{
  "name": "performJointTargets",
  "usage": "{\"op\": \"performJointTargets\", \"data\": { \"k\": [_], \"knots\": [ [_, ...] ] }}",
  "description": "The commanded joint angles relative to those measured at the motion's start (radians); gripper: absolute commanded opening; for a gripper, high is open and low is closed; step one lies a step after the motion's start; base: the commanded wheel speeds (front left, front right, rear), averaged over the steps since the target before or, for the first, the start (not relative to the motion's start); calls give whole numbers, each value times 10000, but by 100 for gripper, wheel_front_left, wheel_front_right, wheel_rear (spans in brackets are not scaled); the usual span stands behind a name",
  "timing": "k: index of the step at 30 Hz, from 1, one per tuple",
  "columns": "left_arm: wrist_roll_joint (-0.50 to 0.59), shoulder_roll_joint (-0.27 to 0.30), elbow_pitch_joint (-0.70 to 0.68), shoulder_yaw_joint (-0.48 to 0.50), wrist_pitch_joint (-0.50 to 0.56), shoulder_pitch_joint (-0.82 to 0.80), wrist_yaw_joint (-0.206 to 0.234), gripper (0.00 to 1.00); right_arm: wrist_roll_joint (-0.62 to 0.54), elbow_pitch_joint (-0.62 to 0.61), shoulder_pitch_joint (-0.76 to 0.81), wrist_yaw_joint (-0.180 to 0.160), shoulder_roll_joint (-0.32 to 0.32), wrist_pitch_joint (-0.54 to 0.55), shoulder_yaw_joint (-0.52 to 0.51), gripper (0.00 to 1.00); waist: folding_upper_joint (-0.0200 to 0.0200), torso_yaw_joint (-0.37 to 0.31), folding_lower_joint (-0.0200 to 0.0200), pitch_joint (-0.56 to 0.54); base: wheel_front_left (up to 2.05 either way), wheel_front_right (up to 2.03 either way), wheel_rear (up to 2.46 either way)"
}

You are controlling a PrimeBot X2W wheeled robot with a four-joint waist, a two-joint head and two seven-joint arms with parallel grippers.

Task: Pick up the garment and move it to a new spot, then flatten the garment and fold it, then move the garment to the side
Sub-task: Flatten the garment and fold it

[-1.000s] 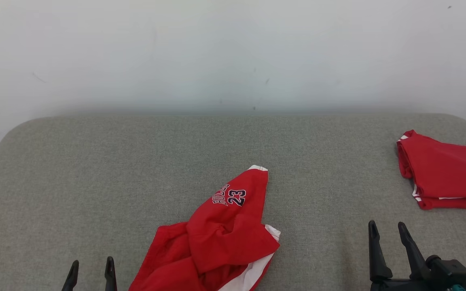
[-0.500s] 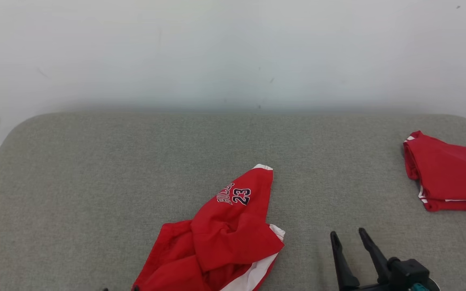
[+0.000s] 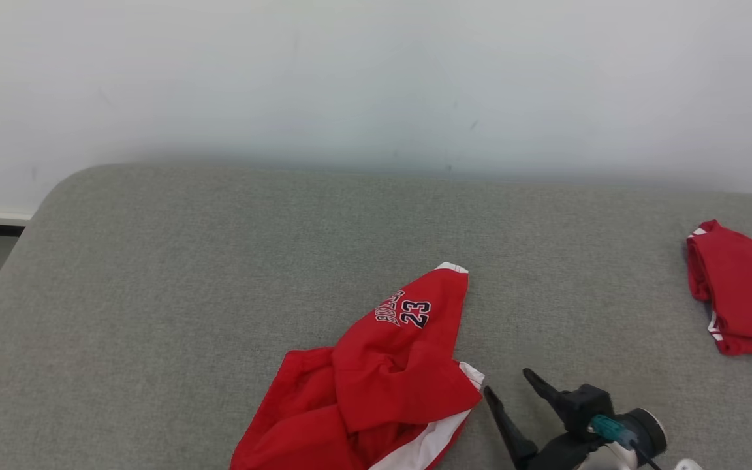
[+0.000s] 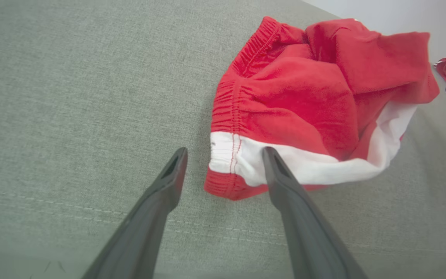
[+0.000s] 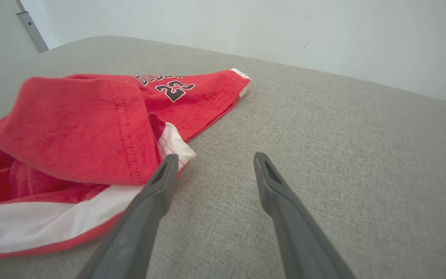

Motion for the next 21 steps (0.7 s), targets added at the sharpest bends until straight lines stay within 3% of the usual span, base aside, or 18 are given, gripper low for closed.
{"op": "performJointTargets", "data": {
  "k": [1,12,21],
  "knots": [
    [-94,-19,161,-24,68,-235,-137,100,161,322,-282,7,-61,-57,377,100,0,138,0,41,0,0,0],
    [-448,-307,1620,-417,236,-1172,-1024,100,1160,1966,-1782,7,-361,-67,2561,100,0,607,0,246,0,0,0],
    [-397,-565,2704,-570,-198,-1608,-1362,100,2277,2443,-2244,7,-679,-159,3192,100,0,834,0,155,0,0,0]
  ]
}}
